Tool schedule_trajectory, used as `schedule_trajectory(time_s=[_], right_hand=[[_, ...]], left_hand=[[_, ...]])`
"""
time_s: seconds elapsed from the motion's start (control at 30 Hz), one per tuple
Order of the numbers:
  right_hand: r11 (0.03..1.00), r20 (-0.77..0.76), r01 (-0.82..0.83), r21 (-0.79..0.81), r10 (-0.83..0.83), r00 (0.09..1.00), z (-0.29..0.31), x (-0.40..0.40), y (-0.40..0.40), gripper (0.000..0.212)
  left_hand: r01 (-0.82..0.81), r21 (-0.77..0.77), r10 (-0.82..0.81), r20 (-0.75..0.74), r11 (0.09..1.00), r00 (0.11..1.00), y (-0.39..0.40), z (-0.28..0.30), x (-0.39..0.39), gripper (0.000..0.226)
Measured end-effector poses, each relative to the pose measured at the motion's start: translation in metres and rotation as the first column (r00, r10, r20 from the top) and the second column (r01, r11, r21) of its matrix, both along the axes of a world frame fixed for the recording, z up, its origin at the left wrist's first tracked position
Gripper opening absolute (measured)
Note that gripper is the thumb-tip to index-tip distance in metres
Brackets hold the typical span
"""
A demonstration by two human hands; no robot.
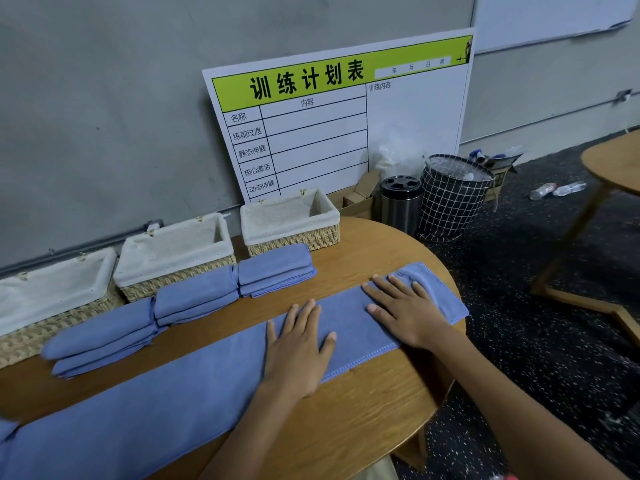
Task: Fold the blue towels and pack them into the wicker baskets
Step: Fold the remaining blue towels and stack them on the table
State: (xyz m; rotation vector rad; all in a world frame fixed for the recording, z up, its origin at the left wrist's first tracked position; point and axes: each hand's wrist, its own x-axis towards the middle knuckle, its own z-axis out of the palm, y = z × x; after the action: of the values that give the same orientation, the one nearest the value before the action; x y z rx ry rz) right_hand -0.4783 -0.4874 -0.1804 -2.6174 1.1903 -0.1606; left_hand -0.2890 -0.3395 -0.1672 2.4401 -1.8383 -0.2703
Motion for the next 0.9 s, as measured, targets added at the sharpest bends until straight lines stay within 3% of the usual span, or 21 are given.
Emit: schedule_trajectory(time_s=[0.1,0.3,0.4,0.53,0.63,0.73,0.83,0.9], right_hand=[[1.000,0.011,0.031,0.002,-0.031,0.999,-0.001,-0.012,-0.011,0.116],[0.997,0.004,0.073,0.015,-0.073,0.997,0.003,-0.028,-0.026,0.076],[0.995,-0.020,0.099,-0.014,-0.099,0.995,0.001,-0.036,-0.035,0.063],[0.983,0.001,0.183,0.010,-0.183,0.983,-0.003,-0.053,-0.048,0.057],[0.974,0.044,0.221,0.044,-0.223,0.974,-0.005,-0.059,-0.052,0.056],[0.976,0.062,0.214,0.036,-0.216,0.974,-0.007,-0.057,-0.051,0.057],[0.976,0.090,0.217,0.031,-0.219,0.972,-0.008,-0.055,-0.050,0.057],[0.975,0.142,0.221,0.026,-0.223,0.964,-0.010,-0.055,-0.051,0.057]], left_hand=[[0.007,0.022,-0.008,0.030,1.000,1.000,-0.003,0.005,-0.001,0.065],[0.010,0.175,-0.054,0.251,0.985,0.966,-0.028,0.037,-0.010,0.055],[0.008,0.245,-0.076,0.269,0.970,0.960,-0.038,0.045,-0.013,0.053],[0.009,0.274,-0.088,0.275,0.962,0.957,-0.042,0.047,-0.014,0.057],[-0.075,0.336,-0.056,0.364,0.939,0.930,-0.059,0.052,-0.022,0.063],[-0.022,0.195,-0.058,0.395,0.981,0.917,-0.089,0.053,-0.042,0.054],[0.167,-0.053,-0.150,0.232,0.985,0.961,-0.124,0.042,-0.069,0.044],[0.219,-0.117,-0.206,0.114,0.969,0.972,-0.148,0.032,-0.084,0.043]])
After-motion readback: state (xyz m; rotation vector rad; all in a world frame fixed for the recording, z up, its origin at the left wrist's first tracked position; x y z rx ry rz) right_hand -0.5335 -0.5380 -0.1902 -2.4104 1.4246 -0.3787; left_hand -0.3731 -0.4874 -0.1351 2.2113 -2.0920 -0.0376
